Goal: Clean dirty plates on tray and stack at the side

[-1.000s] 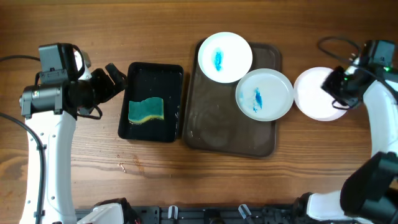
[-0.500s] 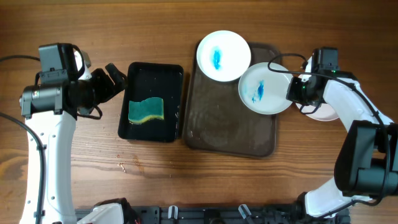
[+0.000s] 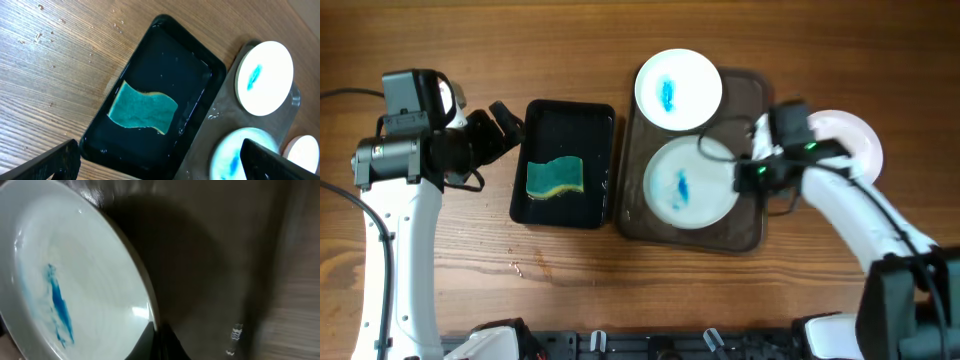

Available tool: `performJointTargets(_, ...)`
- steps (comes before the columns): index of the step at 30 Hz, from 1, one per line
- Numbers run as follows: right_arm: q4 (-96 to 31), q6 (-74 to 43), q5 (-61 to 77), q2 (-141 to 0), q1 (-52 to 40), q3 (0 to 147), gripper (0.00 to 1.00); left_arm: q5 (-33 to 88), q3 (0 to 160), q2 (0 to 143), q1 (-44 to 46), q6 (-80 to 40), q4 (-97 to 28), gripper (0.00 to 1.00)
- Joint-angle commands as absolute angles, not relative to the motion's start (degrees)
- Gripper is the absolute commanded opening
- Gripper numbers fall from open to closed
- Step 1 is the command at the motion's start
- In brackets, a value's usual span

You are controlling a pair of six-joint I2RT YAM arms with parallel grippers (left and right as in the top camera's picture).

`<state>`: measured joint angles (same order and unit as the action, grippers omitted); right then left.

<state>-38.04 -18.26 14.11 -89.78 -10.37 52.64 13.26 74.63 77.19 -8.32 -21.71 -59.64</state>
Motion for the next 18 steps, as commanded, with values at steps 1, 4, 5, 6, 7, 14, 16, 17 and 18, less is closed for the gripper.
performJointTargets(1, -31.79, -29.36, 12.95, -92.25, -13.85, 46.92, 0.04, 13.67, 75.42, 76.82, -8.64, -21.45, -59.44, 1.00)
performJointTargets(4, -30.61, -23.42, 13.10, -91.77, -13.96, 48.16, 0.26, 17.45, 75.42, 76.82, -8.64, -22.13, -59.44, 1.00)
performJointTargets(5, -31.42, -21.58, 13.04, -91.15, -13.96, 49.21, 0.27, 19.55, 75.42, 76.82, -8.64, -22.13, -59.92, 1.00)
performJointTargets(6, -32.36, -20.67, 12.43, -89.89, -13.96, 50.22, 0.27, 22.81, 75.42, 76.82, -8.62, -22.04, -59.61, 1.00)
performJointTargets(7, -32.84, -20.47, 11.86, -88.40, -13.96, 50.76, 0.27, 24.25, 75.35, 76.99, -8.14, -22.02, -59.44, 1.00)
performJointTargets(14, -33.56, -20.34, 11.60, -82.65, -13.91, 50.89, 0.30, 16.56, 69.49, 84.09, 4.69, -19.09, -60.16, 1.00)
performJointTargets(16, -34.22, -20.29, 11.60, -82.67, -13.91, 50.89, 0.30, 9.04, 68.77, 87.29, 6.74, -19.51, -59.31, 0.74)
performJointTargets(17, -34.37, -20.32, 11.57, -82.67, -13.91, 50.89, 0.30, 3.70, 68.75, 89.06, 7.44, -23.09, -59.20, 0.66)
performJointTargets(18, -34.37, -20.34, 11.60, -82.67, -13.91, 50.89, 0.31, -2.66, 68.66, 91.31, 8.12, -28.64, -59.13, 0.63)
